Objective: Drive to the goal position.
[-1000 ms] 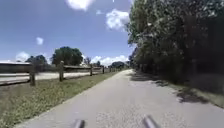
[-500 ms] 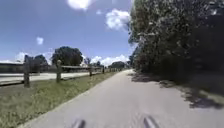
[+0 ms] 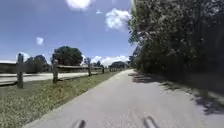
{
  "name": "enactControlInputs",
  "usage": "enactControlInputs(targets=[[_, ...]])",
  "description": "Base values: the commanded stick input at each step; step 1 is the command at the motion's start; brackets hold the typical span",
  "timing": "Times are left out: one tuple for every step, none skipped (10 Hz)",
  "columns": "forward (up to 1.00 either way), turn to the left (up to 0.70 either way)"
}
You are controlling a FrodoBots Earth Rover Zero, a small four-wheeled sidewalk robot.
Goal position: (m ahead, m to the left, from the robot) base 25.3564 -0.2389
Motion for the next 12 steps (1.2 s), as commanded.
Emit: enactControlInputs(targets=[[0.50, 0.00], [0.50, 0.00], [0.50, 0.00], [0.50, 0.00], [0.50, 0.00], [0.50, 0.00], [0.50, 0.00], [0.50, 0.00], [0.50, 0.00], [0.50, 0.00], [0.50, 0.00], [0.50, 0.00]])
